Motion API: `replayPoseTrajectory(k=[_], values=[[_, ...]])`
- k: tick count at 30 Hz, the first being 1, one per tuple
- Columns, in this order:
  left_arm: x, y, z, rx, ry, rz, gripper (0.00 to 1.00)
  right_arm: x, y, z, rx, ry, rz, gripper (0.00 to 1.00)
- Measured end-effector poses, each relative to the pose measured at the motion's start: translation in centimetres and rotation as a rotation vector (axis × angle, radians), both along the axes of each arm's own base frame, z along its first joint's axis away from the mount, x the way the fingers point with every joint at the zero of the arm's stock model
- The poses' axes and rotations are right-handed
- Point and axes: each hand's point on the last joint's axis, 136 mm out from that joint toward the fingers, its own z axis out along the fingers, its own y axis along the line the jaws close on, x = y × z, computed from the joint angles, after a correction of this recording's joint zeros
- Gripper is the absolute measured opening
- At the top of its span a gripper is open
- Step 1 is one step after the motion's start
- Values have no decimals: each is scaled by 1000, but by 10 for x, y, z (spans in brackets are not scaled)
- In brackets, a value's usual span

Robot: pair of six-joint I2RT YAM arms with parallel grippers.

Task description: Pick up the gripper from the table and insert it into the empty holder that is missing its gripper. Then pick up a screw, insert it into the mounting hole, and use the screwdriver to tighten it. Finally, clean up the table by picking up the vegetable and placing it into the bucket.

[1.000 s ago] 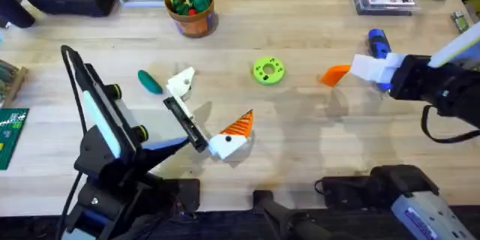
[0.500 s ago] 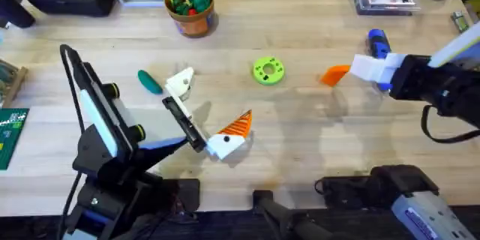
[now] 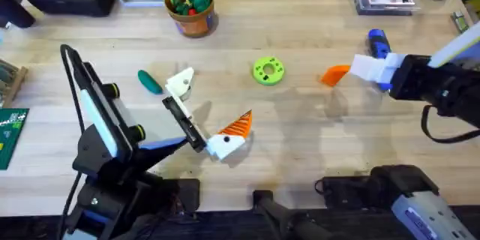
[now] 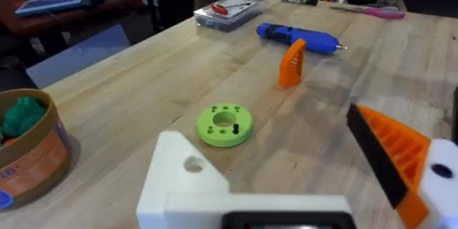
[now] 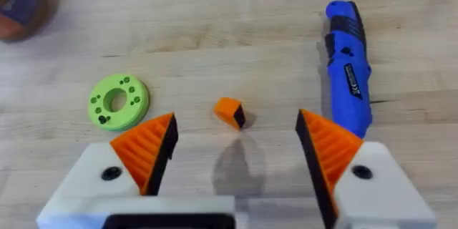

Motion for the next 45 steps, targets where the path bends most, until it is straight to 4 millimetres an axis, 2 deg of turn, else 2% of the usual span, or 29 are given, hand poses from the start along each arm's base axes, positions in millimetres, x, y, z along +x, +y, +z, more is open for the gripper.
replayPoseTrajectory(k=[10, 19, 25, 27, 35, 39, 41, 45], values=[[0, 0, 0, -7, 7, 0, 986, 0, 0, 0, 0, 0, 0, 994], [0, 0, 1, -123, 165, 6, 986, 0, 0, 0, 0, 0, 0, 994], [-2, -1, 0, -150, 208, 0, 986, 0, 1, -1, -3, 4, 6, 994], [-2, -1, 0, -156, 217, -3, 985, 5, 7, -5, -6, 42, 55, 994], [-2, -1, 0, -158, 220, -3, 985, 16, 24, 1, -113, 245, 256, 994], [-2, -2, 0, -158, 221, -3, 986, 33, 28, 1, -159, 301, 329, 994], [-2, -1, 0, -158, 221, -3, 986, 38, 28, -3, -185, 319, 363, 994], [-2, -2, 0, -158, 221, -3, 986, 35, 28, -18, -275, 379, 490, 994]])
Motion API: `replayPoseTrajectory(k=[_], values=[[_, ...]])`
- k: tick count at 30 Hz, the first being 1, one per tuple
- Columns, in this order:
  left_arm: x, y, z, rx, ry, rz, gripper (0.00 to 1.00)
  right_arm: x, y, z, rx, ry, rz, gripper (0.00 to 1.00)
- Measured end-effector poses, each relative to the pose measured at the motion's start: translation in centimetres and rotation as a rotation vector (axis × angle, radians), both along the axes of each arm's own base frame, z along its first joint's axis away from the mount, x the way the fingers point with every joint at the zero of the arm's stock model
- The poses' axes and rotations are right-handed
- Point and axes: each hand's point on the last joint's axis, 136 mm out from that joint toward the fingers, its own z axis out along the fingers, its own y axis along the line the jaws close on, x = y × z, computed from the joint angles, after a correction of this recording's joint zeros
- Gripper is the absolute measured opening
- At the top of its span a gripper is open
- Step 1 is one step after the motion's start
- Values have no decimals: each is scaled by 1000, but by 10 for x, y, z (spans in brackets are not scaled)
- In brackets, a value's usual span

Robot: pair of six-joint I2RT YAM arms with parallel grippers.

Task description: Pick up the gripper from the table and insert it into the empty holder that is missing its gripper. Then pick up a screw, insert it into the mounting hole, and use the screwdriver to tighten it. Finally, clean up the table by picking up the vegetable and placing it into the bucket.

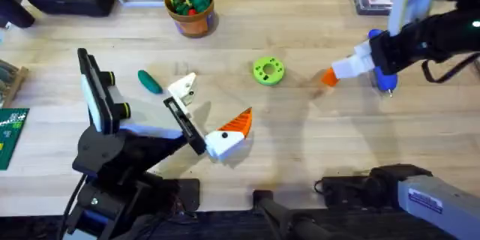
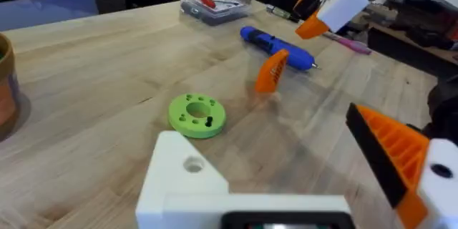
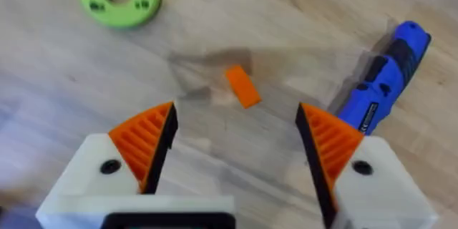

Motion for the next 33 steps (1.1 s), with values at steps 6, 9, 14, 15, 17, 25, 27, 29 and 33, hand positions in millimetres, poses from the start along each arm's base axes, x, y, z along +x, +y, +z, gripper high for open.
replayPoseTrajectory(k=[6, 9, 14, 15, 17, 25, 27, 29, 33], values=[[0, 0, 0, 0, 0, 0, 986, 9, -7, -32, -144, 92, 204, 994], [0, 0, 0, 0, 0, 0, 986, 15, -11, -50, -191, 142, 271, 994], [0, 0, 0, 0, 0, 0, 986, 18, -16, -78, -231, 233, 330, 946], [0, 0, 0, 0, 0, 0, 986, 18, -16, -82, -234, 248, 335, 926], [0, 0, 0, 0, 0, 0, 987, 18, -17, -89, -238, 271, 345, 890], [0, 0, 0, 0, 0, 0, 986, 22, -13, -90, -221, 255, 365, 558], [0, 0, 0, 0, 0, 0, 986, 21, -11, -90, -212, 255, 368, 477], [0, 0, 0, 0, 0, 0, 986, 20, -10, -90, -207, 258, 373, 325], [0, 0, 0, 0, 0, 0, 986, 22, -9, -89, -203, 252, 372, 14]])
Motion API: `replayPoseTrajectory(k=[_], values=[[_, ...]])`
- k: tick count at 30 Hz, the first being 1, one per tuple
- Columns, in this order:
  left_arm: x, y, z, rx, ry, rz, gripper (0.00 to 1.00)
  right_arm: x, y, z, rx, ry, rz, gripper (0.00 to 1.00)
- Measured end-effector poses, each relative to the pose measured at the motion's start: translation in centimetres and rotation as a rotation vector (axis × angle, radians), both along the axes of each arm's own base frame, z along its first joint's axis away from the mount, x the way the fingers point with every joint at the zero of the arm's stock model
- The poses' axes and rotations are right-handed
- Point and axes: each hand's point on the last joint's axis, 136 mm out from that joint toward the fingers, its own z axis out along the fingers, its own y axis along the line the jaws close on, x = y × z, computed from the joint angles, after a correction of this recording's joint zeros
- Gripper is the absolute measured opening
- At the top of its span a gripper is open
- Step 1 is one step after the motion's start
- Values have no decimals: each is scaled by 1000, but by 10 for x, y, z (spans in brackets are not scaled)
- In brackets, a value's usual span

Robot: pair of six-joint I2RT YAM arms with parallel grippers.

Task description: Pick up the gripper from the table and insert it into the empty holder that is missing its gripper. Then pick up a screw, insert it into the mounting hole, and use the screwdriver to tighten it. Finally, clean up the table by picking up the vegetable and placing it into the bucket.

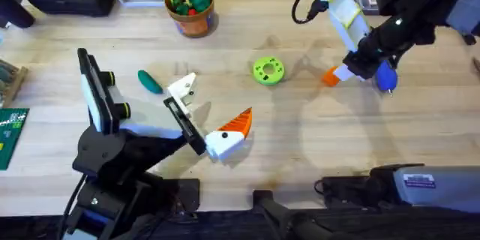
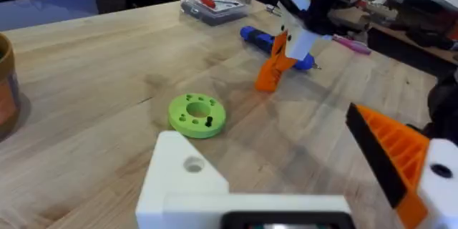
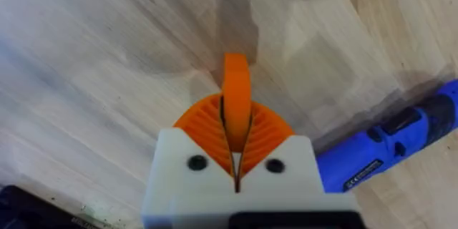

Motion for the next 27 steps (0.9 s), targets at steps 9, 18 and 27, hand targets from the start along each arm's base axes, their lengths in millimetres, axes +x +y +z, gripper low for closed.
replayPoseTrajectory(k=[9, 18, 27], values=[[0, 0, 0, 0, 0, 0, 986, -5, 0, 32, 31, -86, -101, 11], [0, 0, 0, 0, 0, 0, 986, -29, 9, 124, 194, -387, -197, 10], [0, 0, 0, 0, 0, 0, 986, -28, 58, 158, 678, -445, -249, 9]])
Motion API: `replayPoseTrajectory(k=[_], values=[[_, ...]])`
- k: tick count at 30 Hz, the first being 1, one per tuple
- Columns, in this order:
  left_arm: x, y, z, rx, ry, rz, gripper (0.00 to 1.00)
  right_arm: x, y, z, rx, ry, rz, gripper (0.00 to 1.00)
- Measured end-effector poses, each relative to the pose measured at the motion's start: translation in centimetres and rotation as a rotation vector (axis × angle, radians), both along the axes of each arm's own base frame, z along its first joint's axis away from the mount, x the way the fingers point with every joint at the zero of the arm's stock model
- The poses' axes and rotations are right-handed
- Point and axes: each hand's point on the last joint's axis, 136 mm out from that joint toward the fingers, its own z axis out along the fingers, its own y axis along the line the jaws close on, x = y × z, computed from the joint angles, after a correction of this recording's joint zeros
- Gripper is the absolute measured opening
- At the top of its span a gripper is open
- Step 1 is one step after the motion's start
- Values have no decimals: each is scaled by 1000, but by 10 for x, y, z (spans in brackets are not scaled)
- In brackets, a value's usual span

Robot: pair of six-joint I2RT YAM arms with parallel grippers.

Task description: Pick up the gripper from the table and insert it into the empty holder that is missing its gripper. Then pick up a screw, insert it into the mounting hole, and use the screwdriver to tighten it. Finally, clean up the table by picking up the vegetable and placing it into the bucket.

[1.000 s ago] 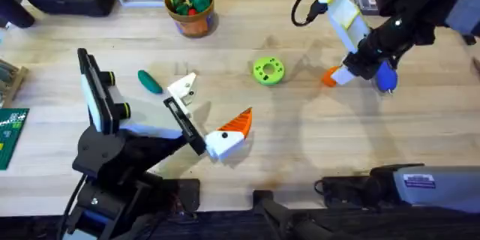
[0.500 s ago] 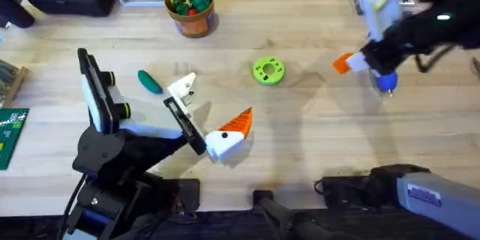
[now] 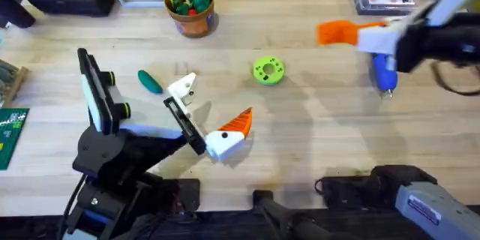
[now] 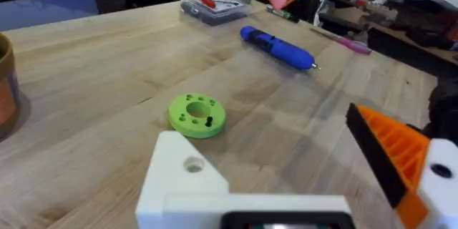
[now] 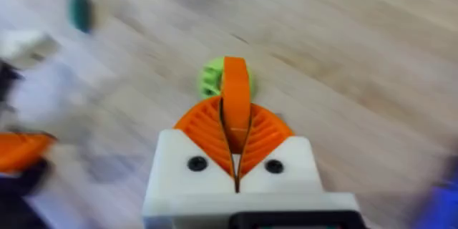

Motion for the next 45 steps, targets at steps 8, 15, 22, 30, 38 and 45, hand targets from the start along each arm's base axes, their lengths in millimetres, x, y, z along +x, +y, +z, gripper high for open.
replayPoseTrajectory(k=[8, 15, 22, 30, 38, 45], values=[[0, 0, 0, 0, 0, 0, 986, 23, 57, -55, 457, 428, -50, 9], [0, 0, 0, 0, 0, 0, 986, 24, 108, -86, 618, 756, -14, 9], [0, 0, 0, 0, 0, 0, 986, 16, 156, -93, 684, 902, 89, 9], [0, 0, 0, 0, 0, 0, 986, -7, 197, -77, 738, 984, 292, 9], [0, 0, 0, 0, 0, 0, 986, -21, 205, -74, 749, 1072, 326, 9], [0, 0, 0, 0, 0, 0, 986, -29, 212, -72, 741, 1095, 349, 9]])
